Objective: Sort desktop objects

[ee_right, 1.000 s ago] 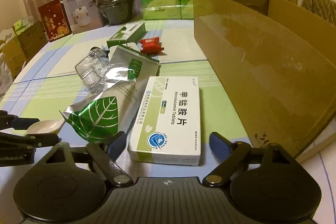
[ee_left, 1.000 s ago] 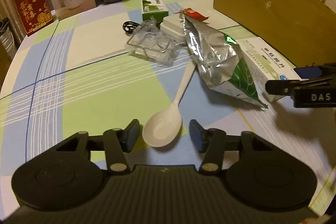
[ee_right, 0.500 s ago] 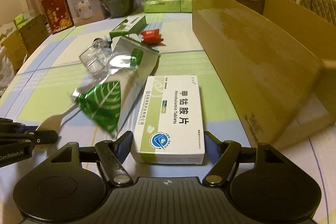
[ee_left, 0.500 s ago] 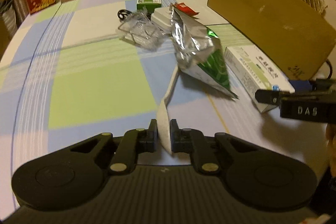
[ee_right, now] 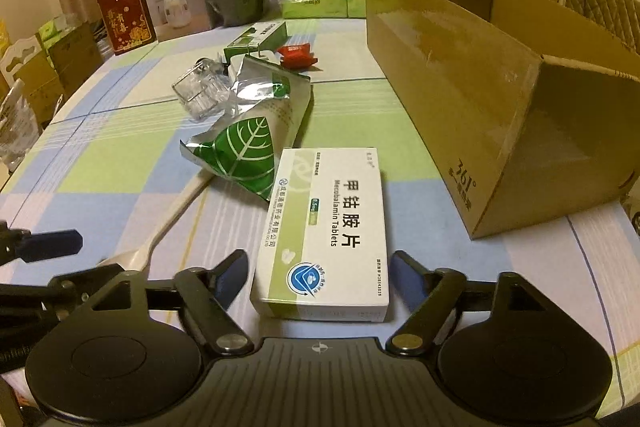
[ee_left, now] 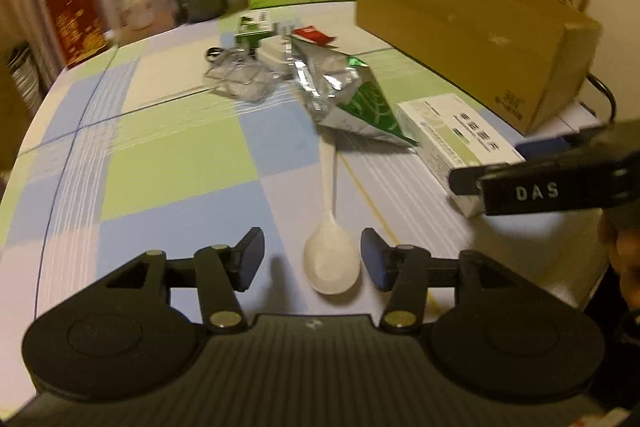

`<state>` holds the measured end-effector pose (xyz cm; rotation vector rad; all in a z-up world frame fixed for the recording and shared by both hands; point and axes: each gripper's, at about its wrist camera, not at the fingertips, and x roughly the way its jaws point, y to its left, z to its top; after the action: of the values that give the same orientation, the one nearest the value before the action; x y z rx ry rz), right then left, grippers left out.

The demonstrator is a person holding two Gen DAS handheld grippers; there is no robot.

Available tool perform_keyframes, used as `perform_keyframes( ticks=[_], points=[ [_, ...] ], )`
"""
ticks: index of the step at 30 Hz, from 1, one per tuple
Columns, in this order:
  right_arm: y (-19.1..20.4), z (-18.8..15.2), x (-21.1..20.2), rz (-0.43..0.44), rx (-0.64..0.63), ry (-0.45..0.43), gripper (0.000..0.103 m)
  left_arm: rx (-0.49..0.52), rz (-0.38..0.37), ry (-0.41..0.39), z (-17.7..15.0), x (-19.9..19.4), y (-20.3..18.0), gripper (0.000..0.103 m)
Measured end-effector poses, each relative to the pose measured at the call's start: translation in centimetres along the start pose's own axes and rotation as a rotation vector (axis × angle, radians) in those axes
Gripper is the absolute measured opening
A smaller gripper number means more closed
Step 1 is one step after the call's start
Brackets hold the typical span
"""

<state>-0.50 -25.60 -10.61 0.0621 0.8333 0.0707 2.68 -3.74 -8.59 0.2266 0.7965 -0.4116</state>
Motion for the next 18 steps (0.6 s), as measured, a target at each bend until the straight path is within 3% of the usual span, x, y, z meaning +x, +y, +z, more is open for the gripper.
perform_keyframes(
  ticks=[6, 12, 14, 18],
  points=[
    [-0.6, 0.3, 0.5, -0.011, 0.025, -0.005, 0.08, 0.046, -0.008, 0.038, -0.2, 1.3, -0.8, 0.048],
    [-0.4, 0.3, 0.8, -0.013, 0.008, -0.015, 0.08, 0.057, 0.005, 0.04, -0.4, 1.8, -0.9, 0.037],
    [-0.3, 0.3, 0.9, -0.014, 0.006, -0.019, 0.08, 0.059, 0.009, 0.038, -0.4, 1.9, -0.9, 0.029],
    [-0.5, 0.4, 1.2, -0.015, 0.013, -0.016, 0.08, 0.039, 0.007, 0.045, -0.3, 1.9, -0.8, 0.028]
  ],
)
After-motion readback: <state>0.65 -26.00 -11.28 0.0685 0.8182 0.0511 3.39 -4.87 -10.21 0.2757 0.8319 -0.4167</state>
